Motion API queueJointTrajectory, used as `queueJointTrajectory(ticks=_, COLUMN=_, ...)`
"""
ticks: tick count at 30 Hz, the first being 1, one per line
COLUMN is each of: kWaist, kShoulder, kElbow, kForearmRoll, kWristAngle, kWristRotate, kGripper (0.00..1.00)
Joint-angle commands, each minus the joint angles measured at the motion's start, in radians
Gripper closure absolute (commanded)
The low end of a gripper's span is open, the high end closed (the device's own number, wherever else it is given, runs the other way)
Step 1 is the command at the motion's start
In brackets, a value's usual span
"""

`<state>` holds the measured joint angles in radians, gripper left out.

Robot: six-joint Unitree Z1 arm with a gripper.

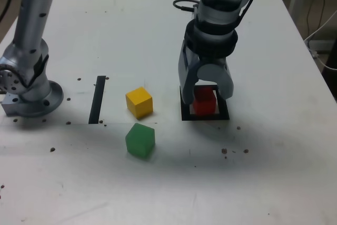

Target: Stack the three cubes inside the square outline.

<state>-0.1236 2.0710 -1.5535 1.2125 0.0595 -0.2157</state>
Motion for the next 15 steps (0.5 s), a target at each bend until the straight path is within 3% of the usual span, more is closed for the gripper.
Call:
queueJointTrajectory(ticks=1, kWaist=0.002, kShoulder=-0.021, kElbow=-0.005, kForearmRoll=0.009, kWristAngle=0.004, kWristRotate=-0.002, kGripper=0.01)
queueJointTrajectory(ticks=8, kWaist=-0.001, kShoulder=-0.105, kElbow=0.015, kForearmRoll=0.054, kWristAngle=0.013, kWristRotate=0.007, kGripper=0.0)
queueJointTrajectory(ticks=15, kWaist=-0.001, kShoulder=-0.24, kElbow=0.114, kForearmRoll=0.076, kWristAngle=-0.014, kWristRotate=-0.05, kGripper=0.01)
